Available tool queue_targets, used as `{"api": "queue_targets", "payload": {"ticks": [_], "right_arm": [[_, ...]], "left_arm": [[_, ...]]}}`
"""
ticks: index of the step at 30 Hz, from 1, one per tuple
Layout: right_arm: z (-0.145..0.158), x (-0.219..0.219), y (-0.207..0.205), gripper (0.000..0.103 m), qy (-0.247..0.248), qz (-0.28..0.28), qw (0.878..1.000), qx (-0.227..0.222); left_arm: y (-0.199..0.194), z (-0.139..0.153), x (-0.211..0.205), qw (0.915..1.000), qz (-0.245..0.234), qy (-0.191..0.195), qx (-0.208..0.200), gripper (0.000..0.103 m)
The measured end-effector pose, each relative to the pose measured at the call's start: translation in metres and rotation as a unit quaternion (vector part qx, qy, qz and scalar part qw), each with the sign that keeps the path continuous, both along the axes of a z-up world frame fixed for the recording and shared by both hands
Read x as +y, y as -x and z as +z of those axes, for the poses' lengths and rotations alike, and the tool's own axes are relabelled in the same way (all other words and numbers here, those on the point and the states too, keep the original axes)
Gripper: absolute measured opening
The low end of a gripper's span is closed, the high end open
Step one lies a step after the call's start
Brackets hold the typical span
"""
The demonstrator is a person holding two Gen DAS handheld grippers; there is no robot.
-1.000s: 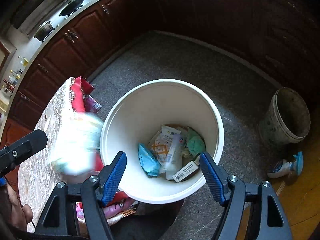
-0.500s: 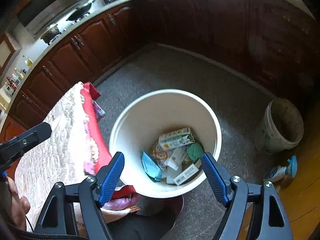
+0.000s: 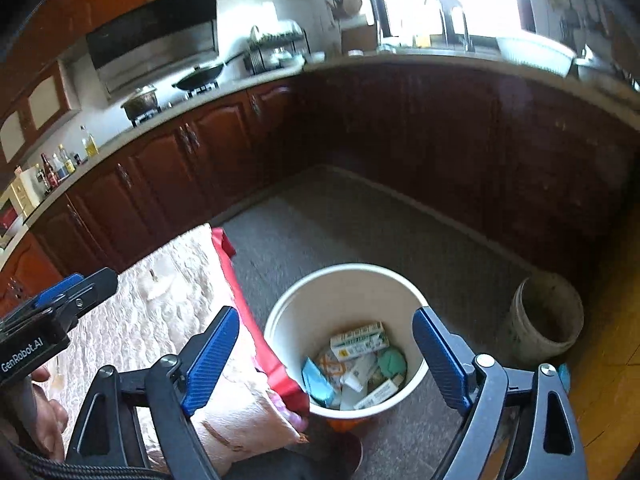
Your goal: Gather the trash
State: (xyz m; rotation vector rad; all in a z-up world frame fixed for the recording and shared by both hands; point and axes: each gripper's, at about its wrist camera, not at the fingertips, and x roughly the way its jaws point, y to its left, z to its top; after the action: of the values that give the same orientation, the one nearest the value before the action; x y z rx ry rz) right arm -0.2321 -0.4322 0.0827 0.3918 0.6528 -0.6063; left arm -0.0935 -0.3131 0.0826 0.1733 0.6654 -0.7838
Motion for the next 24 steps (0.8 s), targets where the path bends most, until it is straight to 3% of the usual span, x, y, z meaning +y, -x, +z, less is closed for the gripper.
{"api": "queue_targets", "payload": {"ticks": [14, 24], "right_arm": [[0.046, 0.045, 0.002, 0.096, 0.086, 0.0, 0.995, -0.041], [0.062, 0.066, 0.008, 0.103, 0.123, -0.013, 0.99, -0.061]], "left_arm": [[0.009, 0.021, 0.053, 0.9975, 0.037, 0.04, -0.046, 0.075], [0.016, 0.03, 0.059, 0.9958, 0.044, 0.054, -0.06, 0.075]]}}
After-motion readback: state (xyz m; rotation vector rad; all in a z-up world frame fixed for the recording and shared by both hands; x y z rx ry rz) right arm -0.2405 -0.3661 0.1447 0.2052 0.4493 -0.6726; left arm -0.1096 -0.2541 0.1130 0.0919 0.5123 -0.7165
